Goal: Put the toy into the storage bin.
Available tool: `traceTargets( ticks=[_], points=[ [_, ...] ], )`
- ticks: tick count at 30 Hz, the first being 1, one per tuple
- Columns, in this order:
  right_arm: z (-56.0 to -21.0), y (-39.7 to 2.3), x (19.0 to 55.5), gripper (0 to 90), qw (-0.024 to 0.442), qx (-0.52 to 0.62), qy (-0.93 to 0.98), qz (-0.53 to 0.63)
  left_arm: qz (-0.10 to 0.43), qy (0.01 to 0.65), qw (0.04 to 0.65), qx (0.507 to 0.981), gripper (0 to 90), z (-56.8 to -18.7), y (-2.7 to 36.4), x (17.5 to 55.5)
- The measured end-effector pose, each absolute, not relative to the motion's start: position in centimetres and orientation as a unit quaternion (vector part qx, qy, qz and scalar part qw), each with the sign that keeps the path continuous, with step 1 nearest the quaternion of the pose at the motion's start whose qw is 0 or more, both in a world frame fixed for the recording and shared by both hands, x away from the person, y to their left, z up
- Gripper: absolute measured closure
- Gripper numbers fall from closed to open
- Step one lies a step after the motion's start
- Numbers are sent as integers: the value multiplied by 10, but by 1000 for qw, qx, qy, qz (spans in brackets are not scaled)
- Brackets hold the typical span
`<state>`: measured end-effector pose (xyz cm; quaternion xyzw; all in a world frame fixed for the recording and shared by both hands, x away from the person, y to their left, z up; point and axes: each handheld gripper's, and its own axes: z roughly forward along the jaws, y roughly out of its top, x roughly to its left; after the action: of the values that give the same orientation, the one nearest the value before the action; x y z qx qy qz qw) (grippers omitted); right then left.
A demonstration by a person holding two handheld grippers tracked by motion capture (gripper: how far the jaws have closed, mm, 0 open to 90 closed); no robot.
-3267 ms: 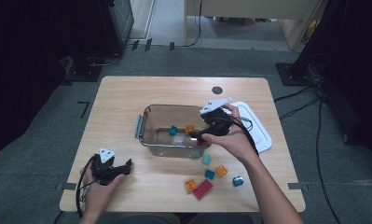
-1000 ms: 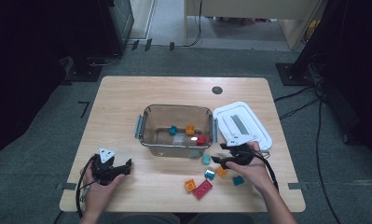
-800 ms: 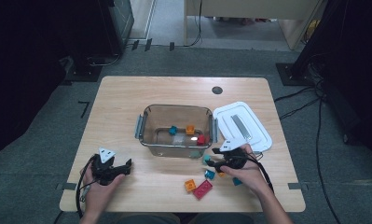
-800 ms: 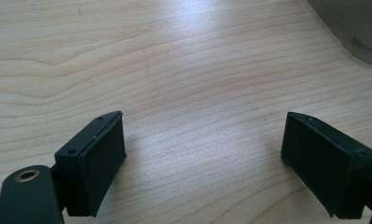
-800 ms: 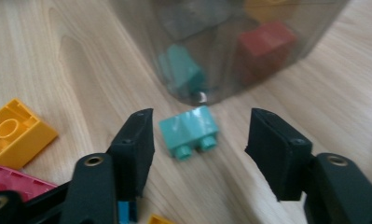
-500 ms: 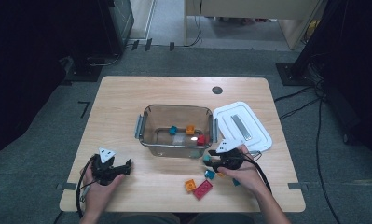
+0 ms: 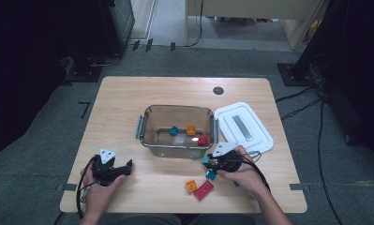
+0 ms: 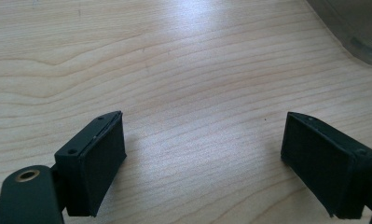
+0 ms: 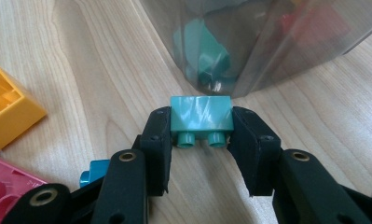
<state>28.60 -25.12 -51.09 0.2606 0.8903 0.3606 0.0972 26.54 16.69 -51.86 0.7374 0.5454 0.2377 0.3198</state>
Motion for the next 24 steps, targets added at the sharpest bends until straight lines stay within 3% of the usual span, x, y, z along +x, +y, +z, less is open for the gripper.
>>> traceTargets(
  ticks=[24],
  points=[
    [-484,-296,283,603,116,289,874,374,238,545,319,738,132,-519,167,265]
  ],
)
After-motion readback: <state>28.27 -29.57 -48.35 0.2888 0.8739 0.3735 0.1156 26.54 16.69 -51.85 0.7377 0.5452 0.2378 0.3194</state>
